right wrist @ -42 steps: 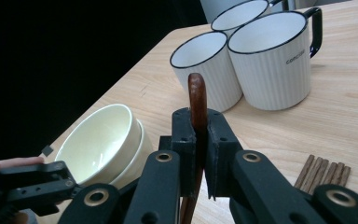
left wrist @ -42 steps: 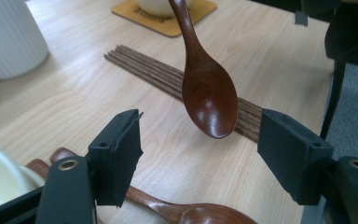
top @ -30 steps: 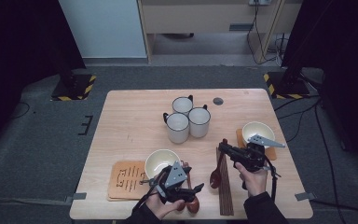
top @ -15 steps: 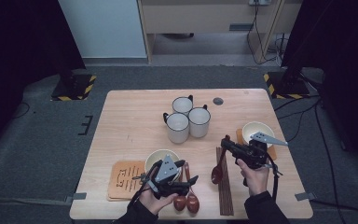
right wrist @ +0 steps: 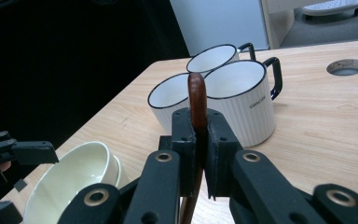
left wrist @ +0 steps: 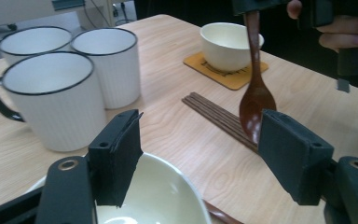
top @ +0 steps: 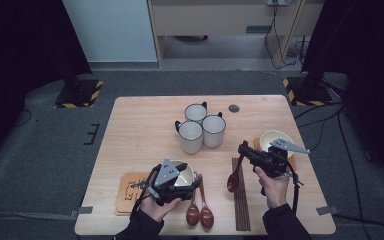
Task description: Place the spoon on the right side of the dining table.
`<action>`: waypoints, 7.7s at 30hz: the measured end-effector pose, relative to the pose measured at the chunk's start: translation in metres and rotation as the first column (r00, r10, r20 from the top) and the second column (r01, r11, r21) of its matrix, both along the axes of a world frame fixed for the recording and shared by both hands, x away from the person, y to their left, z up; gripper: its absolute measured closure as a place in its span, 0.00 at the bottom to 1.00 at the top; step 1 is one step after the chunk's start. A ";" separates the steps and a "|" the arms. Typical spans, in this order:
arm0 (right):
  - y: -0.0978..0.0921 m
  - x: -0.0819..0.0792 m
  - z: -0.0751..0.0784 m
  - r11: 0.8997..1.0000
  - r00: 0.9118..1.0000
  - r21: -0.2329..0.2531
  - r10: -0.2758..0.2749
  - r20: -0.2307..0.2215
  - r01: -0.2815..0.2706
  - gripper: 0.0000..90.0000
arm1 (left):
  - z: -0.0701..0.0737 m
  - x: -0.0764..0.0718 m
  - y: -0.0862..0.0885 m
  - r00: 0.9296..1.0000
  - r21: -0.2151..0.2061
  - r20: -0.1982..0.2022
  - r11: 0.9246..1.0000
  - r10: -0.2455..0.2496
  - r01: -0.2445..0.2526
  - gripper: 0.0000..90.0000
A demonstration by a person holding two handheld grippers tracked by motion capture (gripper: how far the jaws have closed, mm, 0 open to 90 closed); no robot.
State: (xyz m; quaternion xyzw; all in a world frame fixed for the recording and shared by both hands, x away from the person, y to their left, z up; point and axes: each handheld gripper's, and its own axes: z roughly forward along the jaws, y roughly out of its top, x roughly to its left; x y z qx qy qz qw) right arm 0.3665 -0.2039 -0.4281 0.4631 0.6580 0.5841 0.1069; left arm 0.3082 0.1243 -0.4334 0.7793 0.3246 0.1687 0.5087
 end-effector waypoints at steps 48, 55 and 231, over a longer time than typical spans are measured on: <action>-0.007 0.035 0.016 0.996 0.994 0.006 -0.094 0.049 0.094 0.93 | -0.005 0.039 0.102 0.939 -0.058 -0.029 0.937 0.342 -0.344 0.27; -0.010 0.039 0.018 0.994 0.993 0.010 -0.109 0.054 0.108 0.93 | -0.013 0.045 0.117 0.920 -0.042 -0.047 0.919 0.389 -0.391 0.26; -0.111 0.093 0.030 0.884 0.888 -0.085 -0.458 0.034 0.459 0.93 | -0.104 0.088 0.169 0.790 0.304 -0.189 0.800 0.583 -0.517 0.00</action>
